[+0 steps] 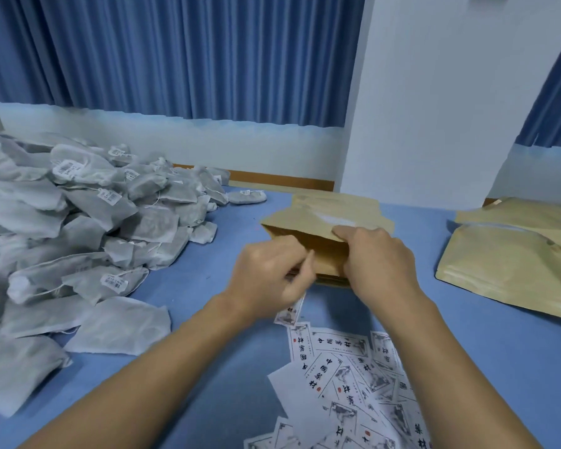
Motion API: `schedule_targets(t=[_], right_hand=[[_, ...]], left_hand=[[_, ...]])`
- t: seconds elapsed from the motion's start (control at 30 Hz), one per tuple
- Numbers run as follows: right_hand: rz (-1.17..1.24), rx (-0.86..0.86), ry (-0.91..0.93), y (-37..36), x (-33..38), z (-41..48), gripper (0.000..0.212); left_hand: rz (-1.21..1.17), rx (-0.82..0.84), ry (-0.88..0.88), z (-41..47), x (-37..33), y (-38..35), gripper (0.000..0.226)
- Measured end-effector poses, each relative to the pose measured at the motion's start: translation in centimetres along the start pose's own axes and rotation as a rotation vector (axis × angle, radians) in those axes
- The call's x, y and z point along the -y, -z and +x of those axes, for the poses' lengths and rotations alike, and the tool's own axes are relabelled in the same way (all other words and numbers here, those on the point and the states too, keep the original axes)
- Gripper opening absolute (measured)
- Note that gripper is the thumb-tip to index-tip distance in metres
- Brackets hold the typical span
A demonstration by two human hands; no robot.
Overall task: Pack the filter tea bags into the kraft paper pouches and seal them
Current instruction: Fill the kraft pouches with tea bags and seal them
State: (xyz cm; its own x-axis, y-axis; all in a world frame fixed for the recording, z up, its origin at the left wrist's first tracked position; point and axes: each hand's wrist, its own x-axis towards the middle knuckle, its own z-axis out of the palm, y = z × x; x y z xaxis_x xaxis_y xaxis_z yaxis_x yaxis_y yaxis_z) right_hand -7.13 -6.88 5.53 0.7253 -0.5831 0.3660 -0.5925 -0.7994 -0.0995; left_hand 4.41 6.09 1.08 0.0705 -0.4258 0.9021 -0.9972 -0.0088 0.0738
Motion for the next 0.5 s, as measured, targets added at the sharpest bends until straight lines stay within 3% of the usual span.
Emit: schedule_targets(t=[0.07,0.1,0.17,0.27,0.4,0.5], right_hand=[[0.007,0.007,-0.006,-0.3,0.7,0.6,0.052],[0.009,0.004,-0.004,-0.5,1.1,0.9,0.052],[0.014,0.009,-0.008,-0.7,1.7,1.5,0.054],[0.022,0.031,-0.026,-1.2,2.3,2.2,0.057],[0.021,0.009,-0.019,-2.1,2.2,2.5,0.059],[0.047,0.007,-0.011,-2.6,1.5,2.5,0.064]], left_hand=[[0.202,-0.178,0.151,-0.9,3.8,2.2,0.03],[0.345,-0.165,0.306,-1.1,6.0,3.2,0.023],[0.606,0.055,0.715,-1.7,10.9,5.1,0.026],[0.716,0.374,1.104,-4.0,16.8,8.2,0.075],[0.733,0.643,1.155,-6.8,19.1,7.6,0.104],[0.756,0.647,1.178,-6.3,18.8,6.1,0.093]])
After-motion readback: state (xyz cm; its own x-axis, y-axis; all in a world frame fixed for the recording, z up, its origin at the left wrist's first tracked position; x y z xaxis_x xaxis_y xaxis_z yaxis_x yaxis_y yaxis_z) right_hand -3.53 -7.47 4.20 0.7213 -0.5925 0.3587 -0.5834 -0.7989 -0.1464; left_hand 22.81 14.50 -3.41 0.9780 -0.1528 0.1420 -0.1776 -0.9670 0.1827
